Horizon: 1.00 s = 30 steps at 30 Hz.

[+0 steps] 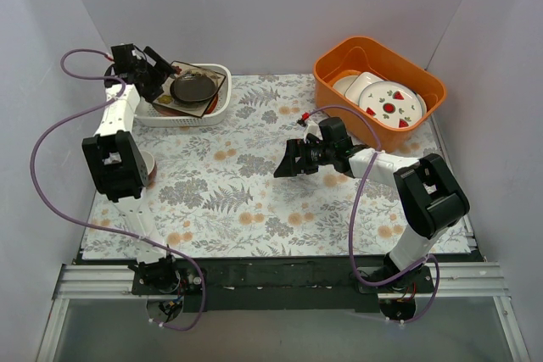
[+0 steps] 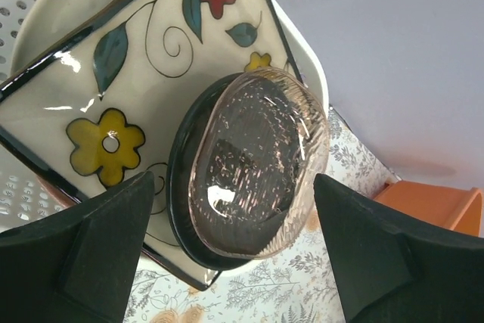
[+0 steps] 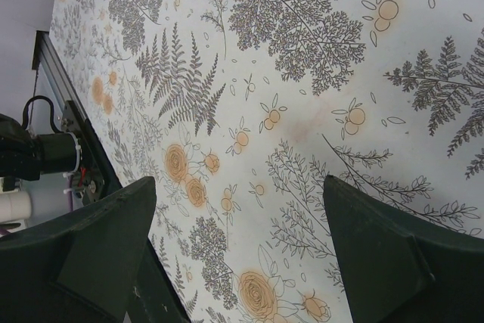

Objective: Place the plates into the plastic bin on the countertop
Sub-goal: Place the plate in the plastic bin, then reset both arms

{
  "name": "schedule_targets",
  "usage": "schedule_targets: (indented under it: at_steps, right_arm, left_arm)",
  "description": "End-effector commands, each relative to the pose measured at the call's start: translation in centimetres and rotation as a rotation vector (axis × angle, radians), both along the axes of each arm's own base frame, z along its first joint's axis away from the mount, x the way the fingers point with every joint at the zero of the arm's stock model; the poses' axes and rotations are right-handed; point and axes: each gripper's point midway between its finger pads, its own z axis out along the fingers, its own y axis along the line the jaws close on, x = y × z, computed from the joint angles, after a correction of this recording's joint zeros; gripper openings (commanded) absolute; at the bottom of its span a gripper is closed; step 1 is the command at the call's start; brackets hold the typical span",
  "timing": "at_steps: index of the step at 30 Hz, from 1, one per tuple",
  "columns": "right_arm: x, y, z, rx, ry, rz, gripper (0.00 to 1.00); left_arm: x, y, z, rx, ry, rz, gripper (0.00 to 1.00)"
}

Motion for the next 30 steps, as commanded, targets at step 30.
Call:
schedule_targets:
  at_steps: [30]
  right_arm:
    - [0.0, -2.0, 7.8, 0.056, -0.247, -0.074, 0.98]
  left_arm:
    - [-22.2, -14.4, 5.0, 0.014, -0.361, -0.426, 0.98]
